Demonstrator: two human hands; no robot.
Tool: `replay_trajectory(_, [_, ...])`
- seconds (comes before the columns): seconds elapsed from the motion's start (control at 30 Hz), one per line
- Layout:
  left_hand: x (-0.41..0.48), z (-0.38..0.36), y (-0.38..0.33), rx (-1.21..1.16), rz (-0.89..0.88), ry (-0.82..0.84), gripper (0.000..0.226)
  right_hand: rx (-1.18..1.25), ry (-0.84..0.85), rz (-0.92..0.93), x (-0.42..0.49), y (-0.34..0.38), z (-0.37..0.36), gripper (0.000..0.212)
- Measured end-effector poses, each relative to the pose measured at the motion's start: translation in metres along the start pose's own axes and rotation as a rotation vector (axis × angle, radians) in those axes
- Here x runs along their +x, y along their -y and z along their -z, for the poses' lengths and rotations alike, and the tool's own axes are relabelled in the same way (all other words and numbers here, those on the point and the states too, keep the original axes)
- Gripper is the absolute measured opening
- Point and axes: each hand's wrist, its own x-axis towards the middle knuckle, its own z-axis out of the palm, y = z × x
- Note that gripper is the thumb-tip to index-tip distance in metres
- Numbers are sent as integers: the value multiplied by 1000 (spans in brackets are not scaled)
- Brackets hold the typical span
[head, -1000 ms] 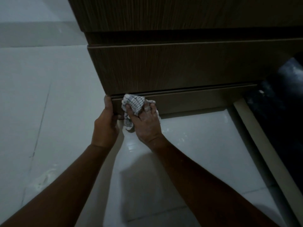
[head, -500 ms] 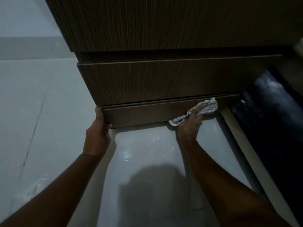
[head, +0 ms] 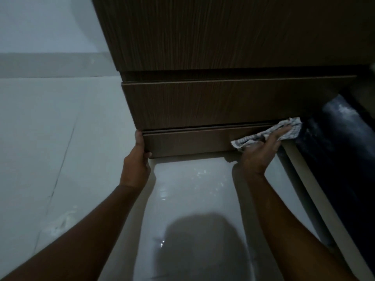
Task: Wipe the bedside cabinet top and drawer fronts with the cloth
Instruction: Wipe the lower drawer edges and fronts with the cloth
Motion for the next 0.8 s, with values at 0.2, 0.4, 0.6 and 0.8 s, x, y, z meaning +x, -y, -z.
replay_trajectory(0.2, [0, 4, -6, 16, 2, 12, 89, 4, 376, 122, -71, 23, -12, 71])
replay_trajectory(0.4, [-2, 7, -6, -25, -35, 37, 83, -145, 739, 601, -133, 12, -37, 68])
replay_trajectory(0.6, [1, 7, -18, -162, 181, 58, 55, -348, 821, 870, -147, 24, -88, 87])
replay_trajectory(0.8, [-1, 0, 1, -49, -13, 12, 77, -467, 696, 973, -134, 8, -107, 113])
